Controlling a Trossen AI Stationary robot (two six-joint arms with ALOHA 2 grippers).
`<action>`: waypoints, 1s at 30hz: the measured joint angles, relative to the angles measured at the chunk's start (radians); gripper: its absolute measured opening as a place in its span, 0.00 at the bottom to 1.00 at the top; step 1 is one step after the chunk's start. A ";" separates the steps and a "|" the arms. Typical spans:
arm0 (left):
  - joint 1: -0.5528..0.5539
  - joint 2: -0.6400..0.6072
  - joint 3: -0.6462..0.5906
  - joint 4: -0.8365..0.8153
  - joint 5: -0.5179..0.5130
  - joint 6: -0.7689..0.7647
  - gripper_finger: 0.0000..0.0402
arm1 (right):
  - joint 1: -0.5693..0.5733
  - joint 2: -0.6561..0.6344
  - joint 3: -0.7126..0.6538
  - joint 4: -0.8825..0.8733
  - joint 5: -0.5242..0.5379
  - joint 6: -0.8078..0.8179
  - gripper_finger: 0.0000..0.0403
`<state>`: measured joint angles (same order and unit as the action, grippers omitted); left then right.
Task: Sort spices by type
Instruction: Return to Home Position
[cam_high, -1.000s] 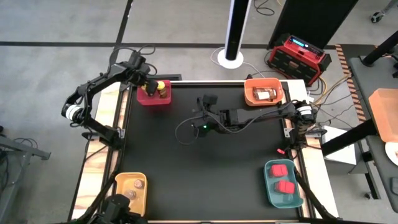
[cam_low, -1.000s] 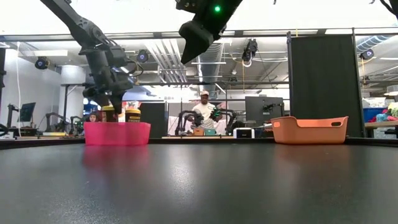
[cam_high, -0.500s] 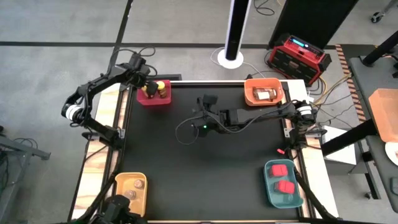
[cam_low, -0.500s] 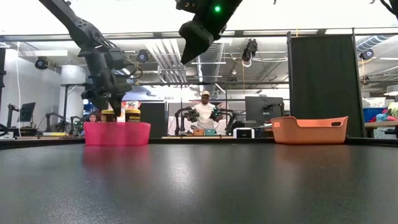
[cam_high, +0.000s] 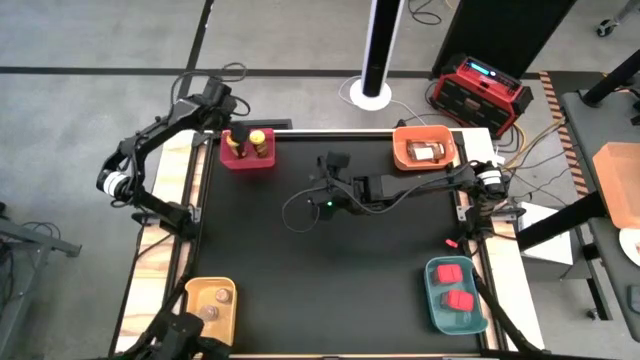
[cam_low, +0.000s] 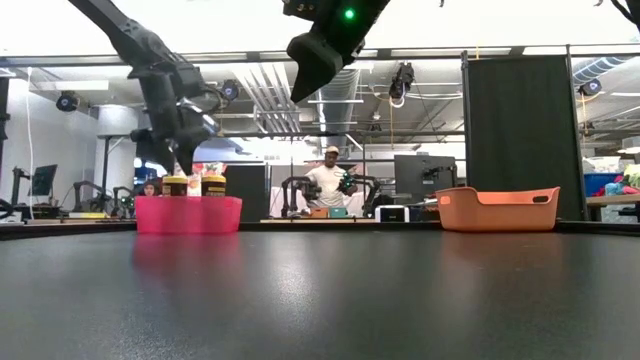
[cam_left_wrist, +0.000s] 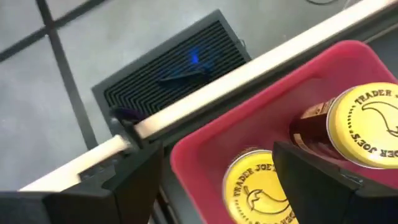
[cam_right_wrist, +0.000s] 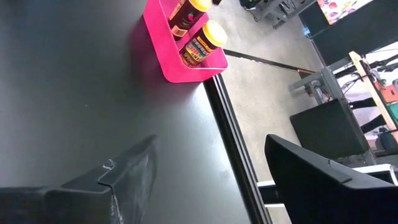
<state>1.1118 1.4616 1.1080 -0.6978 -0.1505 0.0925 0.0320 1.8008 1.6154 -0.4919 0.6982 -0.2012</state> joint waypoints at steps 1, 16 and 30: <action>0.001 -0.010 0.006 -0.006 -0.005 0.000 0.71 | 0.000 0.000 0.000 0.000 0.001 0.000 0.70; -0.583 -0.522 -0.237 0.250 0.114 -0.157 0.71 | 0.014 -0.002 -0.027 0.195 -0.349 -0.057 0.58; -1.801 -0.633 -0.505 0.762 -0.757 -0.162 0.71 | 0.161 -0.056 -0.078 0.295 -0.363 -0.176 0.49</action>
<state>-0.6895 0.8289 0.6025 0.0639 -0.9072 -0.0696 0.1935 1.7451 1.5375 -0.1973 0.3350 -0.3774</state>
